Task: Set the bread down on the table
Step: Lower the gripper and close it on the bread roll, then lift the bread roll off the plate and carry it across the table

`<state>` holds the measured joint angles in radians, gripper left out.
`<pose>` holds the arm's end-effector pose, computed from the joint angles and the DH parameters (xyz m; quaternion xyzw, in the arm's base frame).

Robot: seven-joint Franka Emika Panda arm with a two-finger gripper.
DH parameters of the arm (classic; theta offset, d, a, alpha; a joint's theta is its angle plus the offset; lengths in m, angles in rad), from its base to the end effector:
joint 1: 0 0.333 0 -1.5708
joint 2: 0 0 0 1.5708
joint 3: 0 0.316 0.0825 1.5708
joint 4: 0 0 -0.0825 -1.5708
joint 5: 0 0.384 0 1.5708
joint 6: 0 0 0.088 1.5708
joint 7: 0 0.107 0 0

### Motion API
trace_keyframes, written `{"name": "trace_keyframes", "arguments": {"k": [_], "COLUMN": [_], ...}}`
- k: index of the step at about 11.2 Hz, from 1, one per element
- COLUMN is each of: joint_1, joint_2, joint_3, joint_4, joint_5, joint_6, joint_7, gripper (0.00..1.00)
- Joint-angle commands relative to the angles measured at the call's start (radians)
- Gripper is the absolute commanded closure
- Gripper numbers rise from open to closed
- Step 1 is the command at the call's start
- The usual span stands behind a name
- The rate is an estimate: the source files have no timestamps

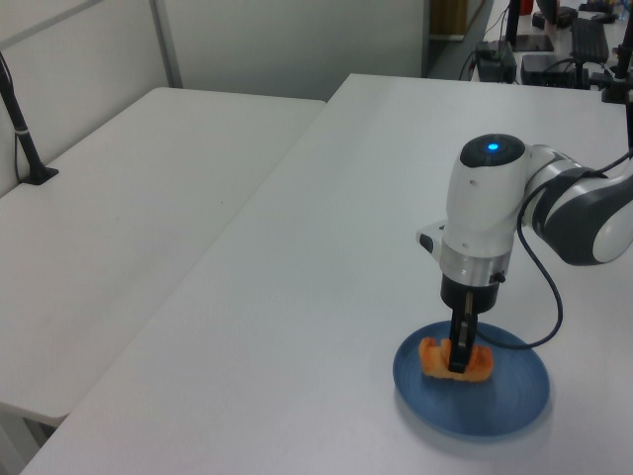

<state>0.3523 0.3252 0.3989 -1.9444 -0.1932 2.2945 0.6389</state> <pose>0.4618 0.4096 0.3320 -0.9938 -0.1070 -0.0292 0.0087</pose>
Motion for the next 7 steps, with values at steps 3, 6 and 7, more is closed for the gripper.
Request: {"name": "trace_keyframes", "arguments": {"k": [3,6,7], "joint_1": [-0.105,-0.194,-0.194], "joint_2": [-0.074,-0.078,-0.075], "joint_3": [-0.002,-0.058,-0.125], "joint_4": [0.036,0.148,0.206], "joint_5": [0.006,0.102,0.136], "joint_6": [-0.09,-0.176,-0.219], "joint_7": [-0.089,-0.273,-0.342], "gripper": [0.6,0.6,0.6]}}
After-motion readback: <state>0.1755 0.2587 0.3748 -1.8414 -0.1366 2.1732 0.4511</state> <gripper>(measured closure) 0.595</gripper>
